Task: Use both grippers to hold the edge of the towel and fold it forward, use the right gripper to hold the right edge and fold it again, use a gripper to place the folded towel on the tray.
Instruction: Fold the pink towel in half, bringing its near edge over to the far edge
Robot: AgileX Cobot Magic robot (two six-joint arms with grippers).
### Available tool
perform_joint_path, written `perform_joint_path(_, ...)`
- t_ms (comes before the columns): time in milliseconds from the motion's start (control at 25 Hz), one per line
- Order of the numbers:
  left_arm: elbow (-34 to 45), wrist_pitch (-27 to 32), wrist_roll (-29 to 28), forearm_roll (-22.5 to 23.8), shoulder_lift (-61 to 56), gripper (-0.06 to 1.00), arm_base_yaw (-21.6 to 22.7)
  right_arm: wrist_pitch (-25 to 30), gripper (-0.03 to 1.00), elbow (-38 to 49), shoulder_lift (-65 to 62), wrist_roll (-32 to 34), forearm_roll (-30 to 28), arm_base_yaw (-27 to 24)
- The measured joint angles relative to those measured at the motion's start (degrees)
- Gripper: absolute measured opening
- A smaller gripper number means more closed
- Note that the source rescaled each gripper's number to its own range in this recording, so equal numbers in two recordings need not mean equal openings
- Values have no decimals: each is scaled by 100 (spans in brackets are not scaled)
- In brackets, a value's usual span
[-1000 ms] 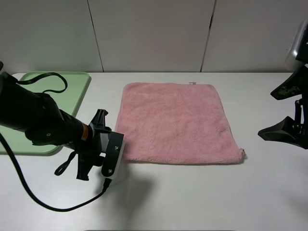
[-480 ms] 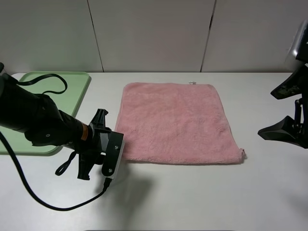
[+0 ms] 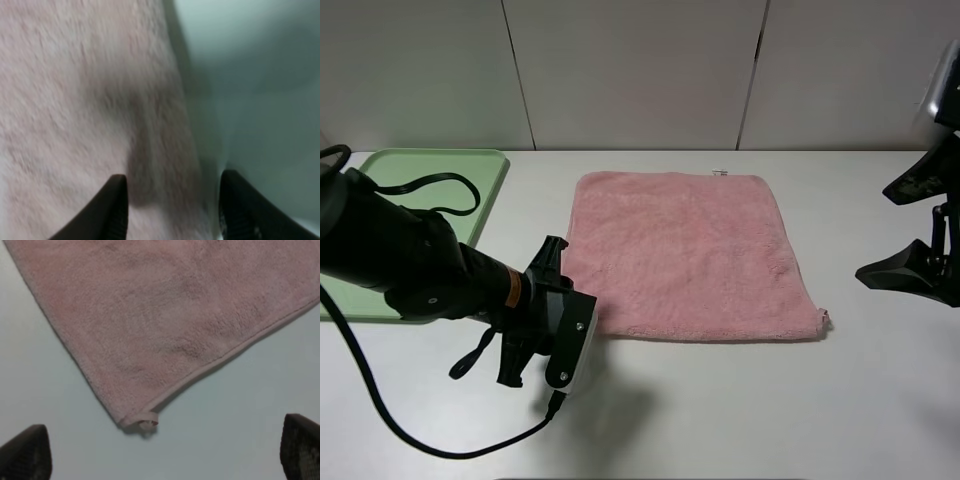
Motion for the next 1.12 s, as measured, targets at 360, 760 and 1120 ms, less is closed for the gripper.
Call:
perform_joint_path(360, -37, -100, 5, 0, 153, 43, -5, -29, 100, 0, 0, 5, 0, 0)
perform_joint_path(760, -37, 66, 17, 0, 203, 3, -36, -46, 100, 0, 0, 10, 0, 0)
perform_joint_path(1120, -37, 66, 19, 0, 206, 0, -36, 100, 100, 63, 0, -162, 21, 0)
